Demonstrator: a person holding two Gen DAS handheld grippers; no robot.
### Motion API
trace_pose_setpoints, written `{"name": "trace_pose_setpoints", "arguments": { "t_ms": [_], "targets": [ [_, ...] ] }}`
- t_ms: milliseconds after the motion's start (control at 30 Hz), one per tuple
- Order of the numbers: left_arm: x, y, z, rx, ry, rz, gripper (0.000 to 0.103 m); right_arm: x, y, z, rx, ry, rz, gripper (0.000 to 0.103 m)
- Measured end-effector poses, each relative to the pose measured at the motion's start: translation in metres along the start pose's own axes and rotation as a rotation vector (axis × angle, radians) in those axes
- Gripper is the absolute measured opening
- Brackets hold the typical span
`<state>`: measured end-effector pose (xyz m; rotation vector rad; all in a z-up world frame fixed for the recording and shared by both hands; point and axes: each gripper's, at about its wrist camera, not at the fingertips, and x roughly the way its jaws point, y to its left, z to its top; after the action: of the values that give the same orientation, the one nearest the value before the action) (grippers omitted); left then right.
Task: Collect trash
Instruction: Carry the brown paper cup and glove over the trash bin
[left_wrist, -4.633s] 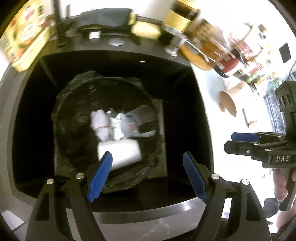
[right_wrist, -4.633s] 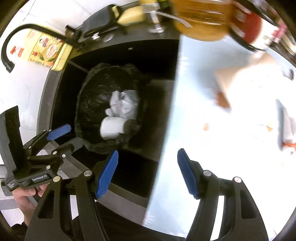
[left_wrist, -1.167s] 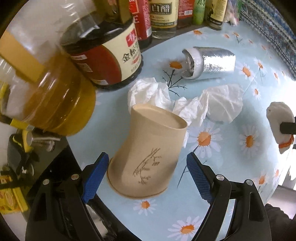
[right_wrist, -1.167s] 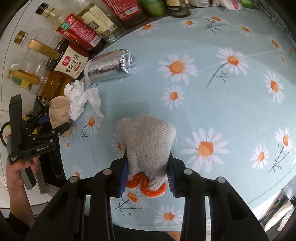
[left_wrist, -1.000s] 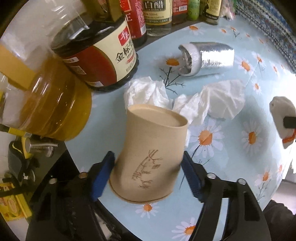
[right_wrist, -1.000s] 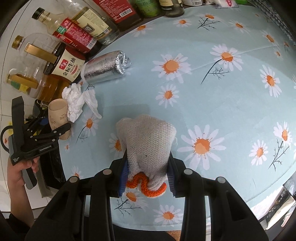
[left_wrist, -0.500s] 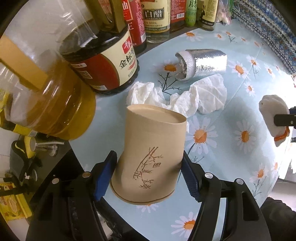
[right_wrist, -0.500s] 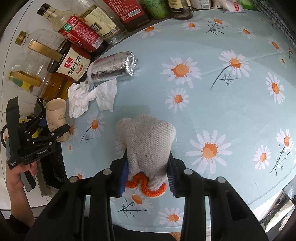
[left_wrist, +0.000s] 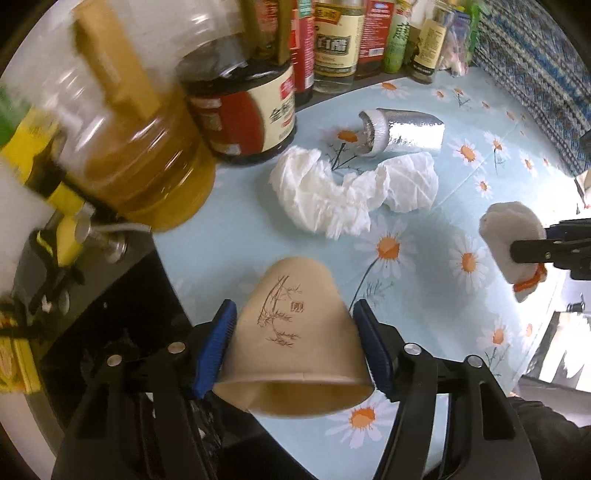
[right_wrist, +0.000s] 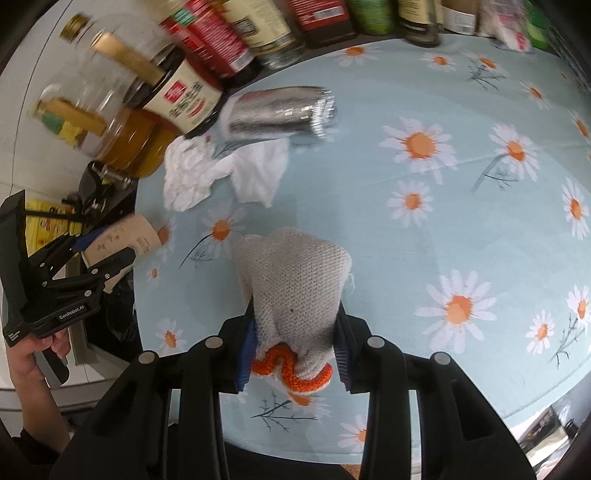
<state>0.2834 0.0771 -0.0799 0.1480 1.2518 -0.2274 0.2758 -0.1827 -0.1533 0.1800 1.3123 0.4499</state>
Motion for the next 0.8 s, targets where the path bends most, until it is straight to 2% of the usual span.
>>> {"name": "trace_pose_setpoints", "arguments": {
  "t_ms": [433, 800],
  "targets": [
    [-0.026, 0.025, -0.049, -0.138, -0.048, -0.028, 0.062, 0.016, 0.057, -0.002, -0.135, 0.036, 0.019, 0.037],
    [-0.049, 0.061, -0.093, -0.245, -0.101, -0.020, 0.062, 0.034, 0.129, -0.006, -0.270, 0.062, 0.035, 0.037]
  ]
}}
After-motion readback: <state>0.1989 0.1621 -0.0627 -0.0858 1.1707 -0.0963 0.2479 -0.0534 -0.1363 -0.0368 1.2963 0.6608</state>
